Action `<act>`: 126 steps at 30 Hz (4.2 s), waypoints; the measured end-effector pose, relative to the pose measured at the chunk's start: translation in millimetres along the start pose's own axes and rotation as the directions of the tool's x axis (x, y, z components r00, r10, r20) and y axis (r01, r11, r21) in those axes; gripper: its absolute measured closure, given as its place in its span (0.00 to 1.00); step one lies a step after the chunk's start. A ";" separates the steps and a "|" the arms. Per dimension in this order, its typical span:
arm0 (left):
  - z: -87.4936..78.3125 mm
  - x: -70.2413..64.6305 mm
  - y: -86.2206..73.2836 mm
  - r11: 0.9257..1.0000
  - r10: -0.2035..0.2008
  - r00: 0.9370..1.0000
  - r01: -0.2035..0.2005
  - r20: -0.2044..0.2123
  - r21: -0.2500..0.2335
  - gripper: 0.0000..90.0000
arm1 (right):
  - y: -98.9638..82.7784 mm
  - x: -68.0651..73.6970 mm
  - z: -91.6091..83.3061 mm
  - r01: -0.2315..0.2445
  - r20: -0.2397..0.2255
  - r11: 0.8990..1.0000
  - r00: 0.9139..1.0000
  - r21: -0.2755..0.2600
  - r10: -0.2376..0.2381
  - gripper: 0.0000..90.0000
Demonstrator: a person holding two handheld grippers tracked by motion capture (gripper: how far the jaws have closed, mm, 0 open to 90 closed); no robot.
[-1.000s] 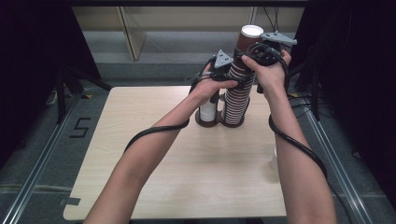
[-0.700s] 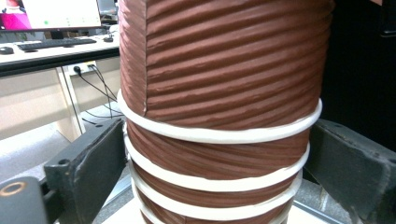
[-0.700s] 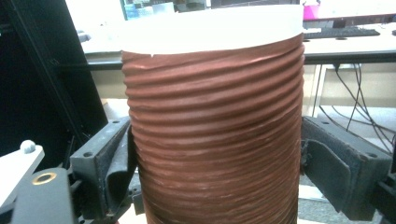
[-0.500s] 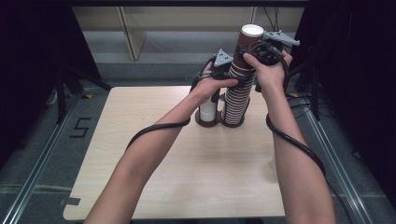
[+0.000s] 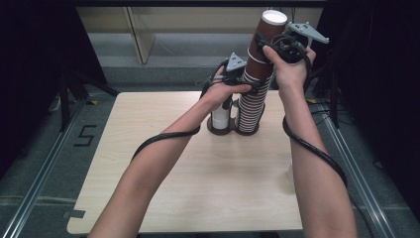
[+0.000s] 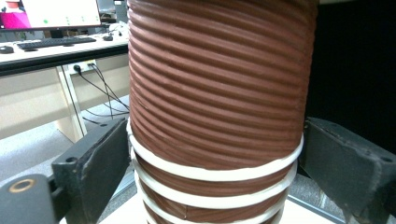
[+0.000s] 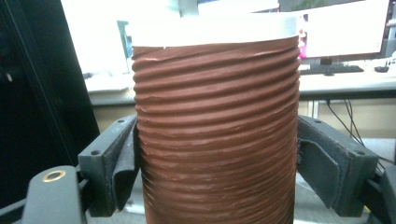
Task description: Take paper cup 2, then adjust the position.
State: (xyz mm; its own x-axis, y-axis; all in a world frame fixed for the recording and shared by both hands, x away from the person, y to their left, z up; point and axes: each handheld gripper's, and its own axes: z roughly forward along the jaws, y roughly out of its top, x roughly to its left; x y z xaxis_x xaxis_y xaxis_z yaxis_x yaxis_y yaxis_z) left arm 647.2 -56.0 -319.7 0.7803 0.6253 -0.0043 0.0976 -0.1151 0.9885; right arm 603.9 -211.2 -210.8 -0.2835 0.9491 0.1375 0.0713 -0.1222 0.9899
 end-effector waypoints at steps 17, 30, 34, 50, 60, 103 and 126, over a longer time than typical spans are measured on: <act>-24.6 -3.0 2.2 0.999 0.054 0.998 -0.054 -0.027 0.008 0.10 | 29.8 -0.9 -27.8 -0.113 -0.043 0.980 0.993 -0.166 0.107 0.22; -109.3 -10.3 -9.7 0.998 0.067 0.997 -0.068 -0.035 -0.006 0.08 | 27.2 -27.3 -81.6 -0.032 -0.054 0.986 0.998 -0.167 0.023 0.22; -146.8 -18.2 -23.2 0.996 0.089 0.996 -0.089 -0.026 -0.015 0.07 | 14.2 -38.5 -101.9 -0.022 -0.043 0.988 0.999 -0.153 0.016 0.21; -211.8 -34.4 -84.6 0.998 0.056 0.998 -0.055 -0.023 0.015 0.07 | -44.7 -25.5 -133.1 -0.066 -0.119 0.996 0.991 -0.054 0.059 0.21; -233.6 -49.9 -112.8 0.998 0.053 0.998 -0.052 -0.038 0.022 0.07 | -104.4 -1.7 -147.0 -0.024 -0.184 0.997 0.982 0.067 0.036 0.21; -207.0 -105.8 -175.3 0.989 0.052 0.992 -0.067 0.113 0.131 0.03 | -246.3 25.5 -153.7 -0.303 -0.248 0.886 0.882 0.352 0.400 0.21; -172.4 -107.8 -169.5 0.987 0.030 0.989 -0.051 0.141 0.150 0.02 | -260.9 31.4 -149.4 -0.388 -0.219 0.825 0.836 0.412 0.502 0.21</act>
State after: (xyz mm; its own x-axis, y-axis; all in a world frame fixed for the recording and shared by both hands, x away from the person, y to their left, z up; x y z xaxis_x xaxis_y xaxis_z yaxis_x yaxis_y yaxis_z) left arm 440.0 29.2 -460.8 0.8624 0.5062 0.0040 0.1491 -0.2615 0.9536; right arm 433.5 -192.9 -459.8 -0.4110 0.6687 0.6197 0.5624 -0.3490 0.7496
